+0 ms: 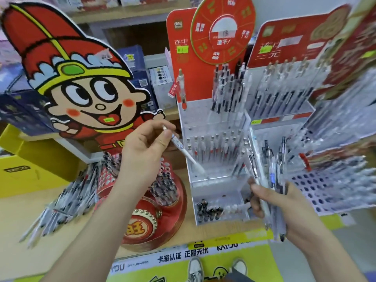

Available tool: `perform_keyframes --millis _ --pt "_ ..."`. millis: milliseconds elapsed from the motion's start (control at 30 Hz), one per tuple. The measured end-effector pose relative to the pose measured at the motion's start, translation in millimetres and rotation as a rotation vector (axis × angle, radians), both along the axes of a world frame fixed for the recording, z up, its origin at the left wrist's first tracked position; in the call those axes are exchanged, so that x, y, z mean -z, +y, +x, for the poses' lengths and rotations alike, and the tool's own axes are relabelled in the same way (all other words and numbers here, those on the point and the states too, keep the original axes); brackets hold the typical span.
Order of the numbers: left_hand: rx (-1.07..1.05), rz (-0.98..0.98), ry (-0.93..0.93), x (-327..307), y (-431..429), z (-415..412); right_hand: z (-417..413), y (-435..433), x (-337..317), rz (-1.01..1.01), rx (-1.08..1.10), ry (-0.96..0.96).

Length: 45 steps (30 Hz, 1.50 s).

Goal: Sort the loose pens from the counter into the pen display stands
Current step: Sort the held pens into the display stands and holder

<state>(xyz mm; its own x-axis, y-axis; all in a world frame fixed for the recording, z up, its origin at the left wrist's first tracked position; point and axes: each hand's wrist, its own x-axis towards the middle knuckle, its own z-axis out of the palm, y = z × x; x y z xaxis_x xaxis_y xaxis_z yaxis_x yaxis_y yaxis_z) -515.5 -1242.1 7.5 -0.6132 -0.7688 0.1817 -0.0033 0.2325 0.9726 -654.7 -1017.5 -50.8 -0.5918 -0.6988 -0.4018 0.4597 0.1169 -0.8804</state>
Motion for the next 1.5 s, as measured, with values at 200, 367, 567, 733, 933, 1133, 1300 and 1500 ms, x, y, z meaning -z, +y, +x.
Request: perform_keyframes --millis 200,367,567,733,933,1133,1300,1500 --pt "0.209 -0.068 0.054 -19.5 11.9 -35.0 -6.6 24.0 -1.8 0.022 0.108 0.09" --pt "0.333 -0.08 0.071 -23.4 45.8 -76.9 -14.9 61.5 -0.1 -0.035 0.337 0.104" --pt "0.416 -0.209 0.031 -19.0 112.3 -128.1 -55.9 125.0 -10.2 -0.084 0.519 0.13" --pt "0.448 -0.325 -0.083 9.8 170.4 -184.9 -101.6 170.2 -11.4 -0.04 0.572 0.176" --pt "0.404 -0.513 -0.248 63.8 220.1 -240.9 -146.1 205.3 -1.3 -0.019 0.521 0.155" --pt "0.399 -0.765 -0.387 94.8 236.9 -265.0 -180.1 223.1 15.0 -0.014 0.418 0.127" --pt "0.34 -0.599 -0.36 98.5 238.5 -282.9 -197.9 225.3 24.0 -0.028 0.351 0.055" --pt "0.349 -0.624 -0.365 100.3 238.3 -290.9 -210.3 228.0 27.2 -0.03 0.304 0.01"
